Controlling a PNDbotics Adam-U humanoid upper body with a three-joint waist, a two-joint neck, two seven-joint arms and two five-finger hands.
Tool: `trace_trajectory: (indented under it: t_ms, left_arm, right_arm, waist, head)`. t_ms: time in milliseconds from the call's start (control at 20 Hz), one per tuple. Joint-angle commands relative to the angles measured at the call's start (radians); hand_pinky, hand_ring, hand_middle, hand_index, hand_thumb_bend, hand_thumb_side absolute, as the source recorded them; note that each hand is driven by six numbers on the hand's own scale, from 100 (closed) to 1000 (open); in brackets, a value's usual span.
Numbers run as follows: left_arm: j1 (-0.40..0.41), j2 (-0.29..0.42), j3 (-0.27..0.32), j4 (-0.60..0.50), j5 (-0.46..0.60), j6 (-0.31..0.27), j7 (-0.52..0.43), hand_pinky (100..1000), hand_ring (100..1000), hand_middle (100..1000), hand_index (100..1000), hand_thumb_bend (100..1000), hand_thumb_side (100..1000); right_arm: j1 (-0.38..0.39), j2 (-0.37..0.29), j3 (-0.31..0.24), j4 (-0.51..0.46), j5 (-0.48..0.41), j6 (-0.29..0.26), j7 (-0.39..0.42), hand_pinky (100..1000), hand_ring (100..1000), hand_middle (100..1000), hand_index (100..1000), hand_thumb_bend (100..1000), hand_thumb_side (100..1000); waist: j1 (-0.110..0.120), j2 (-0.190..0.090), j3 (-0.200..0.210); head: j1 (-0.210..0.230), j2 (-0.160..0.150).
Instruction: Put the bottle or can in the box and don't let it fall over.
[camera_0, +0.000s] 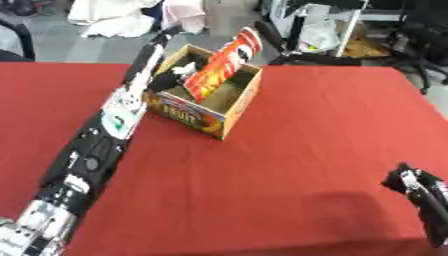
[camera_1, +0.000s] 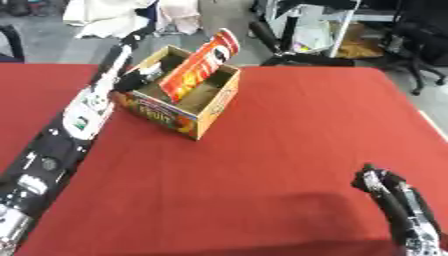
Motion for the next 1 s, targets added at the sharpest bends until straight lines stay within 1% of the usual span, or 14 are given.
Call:
trace_trajectory:
  t_ms: [50,150,250,400,550,650,750,850,1000]
  left_arm:
    - [0.076,0.070,0.041,-0.207,0.164,0.056,-0.009,1000,1000,938,1000,510,803]
    - [0.182,0.090,0.073,-0.341,0.245,0.091,-0.015,1000,1000,936,1000,485,804]
    - [0.292,0.092,0.115,-0.465,0.290,0.112,-0.014,1000,1000,931,992,449,803]
    - [0.446,0.073,0.179,-0.620,0.295,0.120,-0.002,1000,1000,929,985,390,809]
    - [0.553,0.030,0.227,-0.705,0.273,0.122,0.007,1000,1000,928,984,354,818]
    - [0.598,-0.007,0.246,-0.732,0.254,0.122,0.005,1000,1000,922,982,320,841]
    - [0.625,-0.043,0.260,-0.738,0.237,0.124,-0.008,1000,1000,923,983,312,849]
    - [0.642,-0.073,0.273,-0.732,0.224,0.129,-0.017,1000,1000,917,979,302,860]
    - [0.653,-0.088,0.277,-0.722,0.213,0.131,-0.035,1000,997,912,974,298,866]
  right_arm:
    - [-0.011,-0.012,-0.014,-0.012,-0.001,-0.002,-0.009,806,632,532,566,100,561]
    - [-0.011,-0.014,-0.018,-0.013,-0.001,-0.002,-0.013,806,632,532,566,100,561]
    - [-0.011,-0.014,-0.022,-0.015,-0.002,-0.003,-0.016,806,632,532,566,100,561]
    - [-0.012,-0.017,-0.027,-0.017,-0.002,-0.003,-0.021,806,632,532,566,100,559]
    - [-0.011,-0.018,-0.031,-0.021,-0.003,-0.003,-0.026,806,632,532,566,100,563]
    - [-0.012,-0.017,-0.031,-0.024,-0.003,-0.003,-0.026,806,632,532,566,100,559]
    - [-0.013,-0.017,-0.032,-0.026,-0.004,-0.003,-0.027,806,632,532,566,100,555]
    - [-0.014,-0.018,-0.035,-0.027,-0.004,-0.004,-0.029,807,632,532,566,100,553]
    - [-0.014,-0.017,-0.036,-0.029,-0.004,-0.005,-0.031,806,632,532,566,100,556]
  waist:
    - [0.003,-0.005,0.014]
    - [0.004,-0.003,0.030]
    - [0.004,-0.001,0.043]
    - [0.007,0.000,0.059]
    - [0.012,0.000,0.071]
    - [0.012,0.001,0.076]
    - [0.011,0.000,0.078]
    - [0.010,0.001,0.080]
    - [0.010,0.001,0.083]
  head:
    - [-0.015,-0.012]
    - [-0.024,-0.013]
    - [-0.032,-0.018]
    - [-0.040,-0.022]
    - [-0.039,-0.018]
    - [-0.042,-0.018]
    - [-0.040,-0.015]
    - [-0.043,-0.016]
    - [-0.045,-0.012]
